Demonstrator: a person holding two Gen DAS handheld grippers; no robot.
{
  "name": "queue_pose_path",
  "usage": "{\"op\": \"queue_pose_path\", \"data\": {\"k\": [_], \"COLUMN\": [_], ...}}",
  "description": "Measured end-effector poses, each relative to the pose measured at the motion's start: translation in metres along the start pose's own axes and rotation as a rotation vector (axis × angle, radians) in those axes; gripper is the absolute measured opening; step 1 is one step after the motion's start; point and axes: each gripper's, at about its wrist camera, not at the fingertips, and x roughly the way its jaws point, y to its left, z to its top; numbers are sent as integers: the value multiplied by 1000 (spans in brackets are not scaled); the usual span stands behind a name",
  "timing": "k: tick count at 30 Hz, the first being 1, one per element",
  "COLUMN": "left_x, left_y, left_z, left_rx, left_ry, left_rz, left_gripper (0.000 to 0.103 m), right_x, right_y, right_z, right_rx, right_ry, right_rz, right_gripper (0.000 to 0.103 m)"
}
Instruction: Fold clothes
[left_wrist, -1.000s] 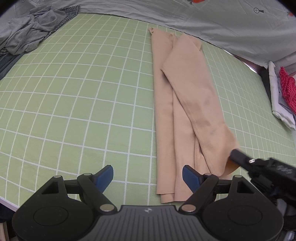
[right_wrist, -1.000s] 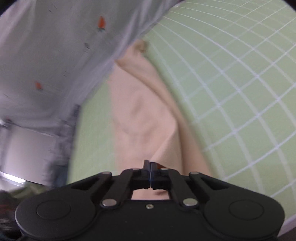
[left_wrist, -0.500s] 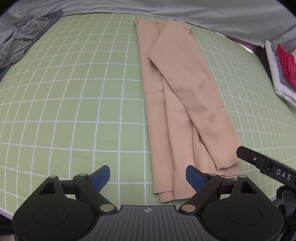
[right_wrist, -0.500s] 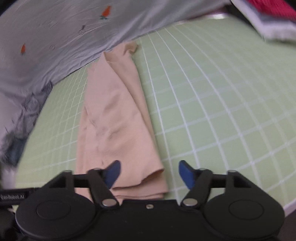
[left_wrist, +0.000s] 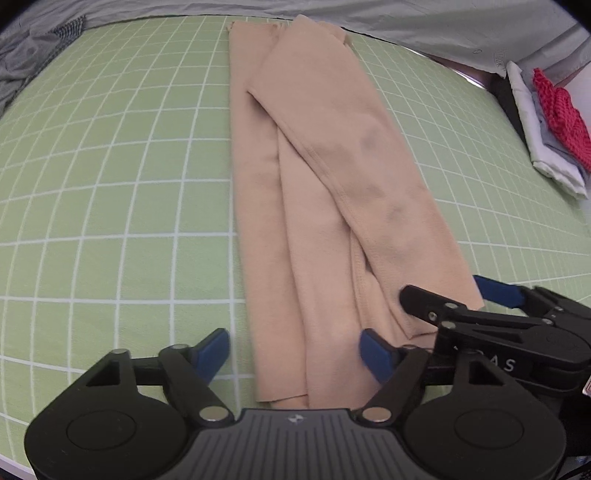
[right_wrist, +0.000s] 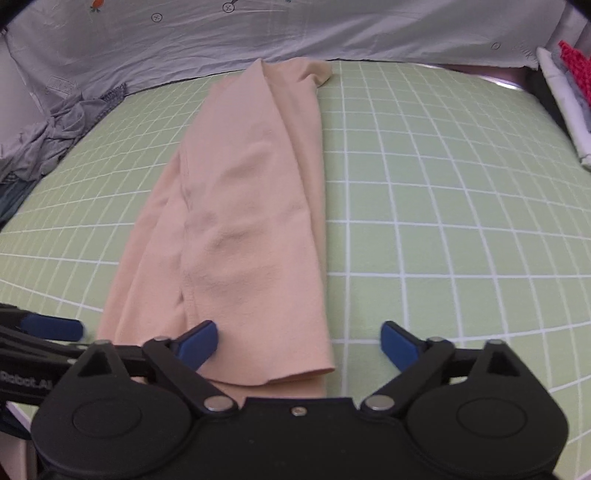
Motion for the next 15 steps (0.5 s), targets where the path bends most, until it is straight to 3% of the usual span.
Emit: {"op": "queue_pose_path", "data": {"k": [4, 5, 6, 9, 15], "left_x": [-2, -2, -1, 2, -23], "left_y": [-4, -3, -2, -3, 5], "left_z": [-3, -3, -3, -3, -22], "left_rx": [24, 9, -6, -14, -61], "left_ry": [-29, -25, -21, -3, 129], "left_rz": [-23, -40, -58, -82, -178], "left_gripper": [44, 27, 21, 18, 14], "right_x": [-2, -2, -3, -3, -31], "right_y": [5, 7, 7, 4, 9], "right_z": [0, 0, 0, 0, -23], "right_rx": [-6, -8, 0, 35, 48], "right_ry": [-4, -5, 1, 26, 105], "right_rz": [48, 60, 82, 135, 201], "right_gripper": [63, 57, 48, 31, 19]}}
